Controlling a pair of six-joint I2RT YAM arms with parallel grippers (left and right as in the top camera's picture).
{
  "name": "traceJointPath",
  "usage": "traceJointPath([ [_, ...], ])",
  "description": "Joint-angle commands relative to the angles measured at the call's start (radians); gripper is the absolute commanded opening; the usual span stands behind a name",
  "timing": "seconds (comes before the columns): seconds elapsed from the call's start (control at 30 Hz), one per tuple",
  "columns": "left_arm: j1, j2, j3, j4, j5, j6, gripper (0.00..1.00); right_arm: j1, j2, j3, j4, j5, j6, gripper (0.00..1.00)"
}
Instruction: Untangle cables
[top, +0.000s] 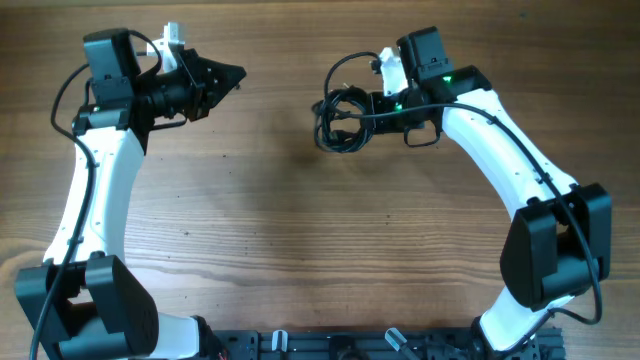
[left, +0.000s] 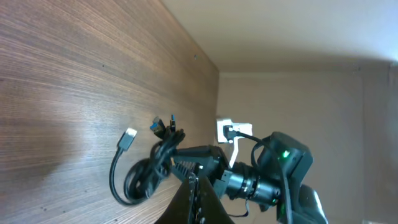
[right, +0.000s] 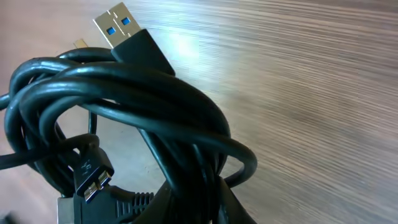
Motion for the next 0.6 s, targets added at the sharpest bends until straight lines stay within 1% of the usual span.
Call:
traceJointPath([
  [0.0, -0.026, -0.019, 0.016, -0.068, -0.030, 0.097, 0.07, 0.003, 0.003, 0.002, 0.039, -0.322, -0.093, 0.04],
  [0.07, -0.055, -0.019, 0.016, -0.145, -0.133, 0.098, 0.12, 0.003, 0.003, 0.002, 0.060, -0.415, -0.064, 0.04],
  [0.17, -0.103, -0.019, 0.016, -0.238, -0.256, 0.177, 0.18, 0.003, 0.003, 0.002, 0.114, -0.592, -0.056, 0.04],
  [0.2, -0.117, -0.019, 0.016, -0.260, -0.279, 0.199, 0.20, 0.003, 0.003, 0.002, 0.124, -0.601, -0.045, 0.04],
  [0.27, -0.140, -0.019, 0.016, -0.278, -0.281, 0.250, 0.23, 0.003, 0.003, 0.002, 0.133, -0.600, -0.043, 0.04],
  [0.37, -0.153, -0.019, 0.016, -0.286, -0.280, 0.287, 0.34, 0.003, 0.003, 0.002, 0.134, -0.600, -0.042, 0.04],
  [0.4, -0.153, -0.019, 0.016, -0.289, -0.271, 0.300, 0.35, 0.003, 0.003, 0.002, 0.134, -0.600, -0.042, 0.04],
  [0.47, -0.153, -0.019, 0.016, -0.288, -0.247, 0.306, 0.36, 0.003, 0.003, 0.002, 0.134, -0.600, -0.042, 0.04],
  [0.57, -0.153, -0.019, 0.016, -0.284, -0.209, 0.306, 0.43, 0.003, 0.003, 0.002, 0.134, -0.586, -0.017, 0.04],
])
